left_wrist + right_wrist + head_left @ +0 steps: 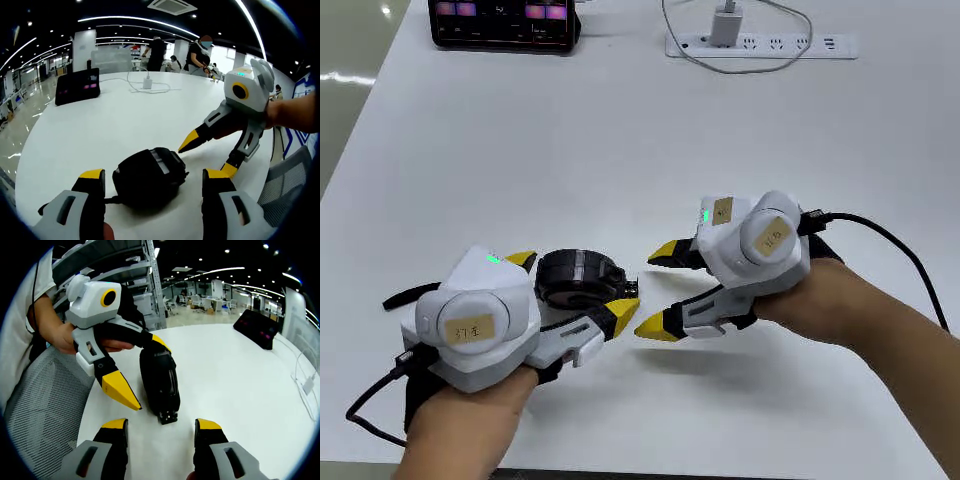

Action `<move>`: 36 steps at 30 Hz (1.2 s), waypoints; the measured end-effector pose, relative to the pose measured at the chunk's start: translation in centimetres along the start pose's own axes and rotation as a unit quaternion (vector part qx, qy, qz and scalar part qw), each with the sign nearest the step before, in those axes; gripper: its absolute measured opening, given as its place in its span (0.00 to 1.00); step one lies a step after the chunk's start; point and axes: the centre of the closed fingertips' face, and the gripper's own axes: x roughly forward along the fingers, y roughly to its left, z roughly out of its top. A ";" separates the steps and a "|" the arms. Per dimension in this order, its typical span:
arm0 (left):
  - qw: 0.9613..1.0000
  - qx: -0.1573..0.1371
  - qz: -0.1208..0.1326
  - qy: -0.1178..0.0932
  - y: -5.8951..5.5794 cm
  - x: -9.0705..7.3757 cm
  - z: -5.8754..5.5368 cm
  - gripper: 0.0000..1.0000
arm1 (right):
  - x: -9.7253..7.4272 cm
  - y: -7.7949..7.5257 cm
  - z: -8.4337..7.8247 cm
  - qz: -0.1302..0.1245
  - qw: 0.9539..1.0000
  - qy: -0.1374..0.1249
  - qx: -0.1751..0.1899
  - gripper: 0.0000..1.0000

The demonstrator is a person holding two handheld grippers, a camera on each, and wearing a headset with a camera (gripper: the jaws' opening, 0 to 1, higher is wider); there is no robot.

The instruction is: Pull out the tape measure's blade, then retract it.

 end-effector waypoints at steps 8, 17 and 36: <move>0.999 0.030 -0.016 0.009 0.6 -0.8 -0.4 0.78 | -0.8 0.2 -0.2 -0.016 1.000 -0.014 0.011 0.59; 0.997 0.066 -0.044 0.020 0.4 -1.7 -1.0 0.79 | -2.1 0.3 -0.5 -0.035 0.999 -0.025 0.022 0.65; 0.991 0.110 -0.073 0.020 0.7 -3.4 -1.2 0.84 | -4.8 0.5 -1.4 -0.074 0.996 -0.035 0.045 0.78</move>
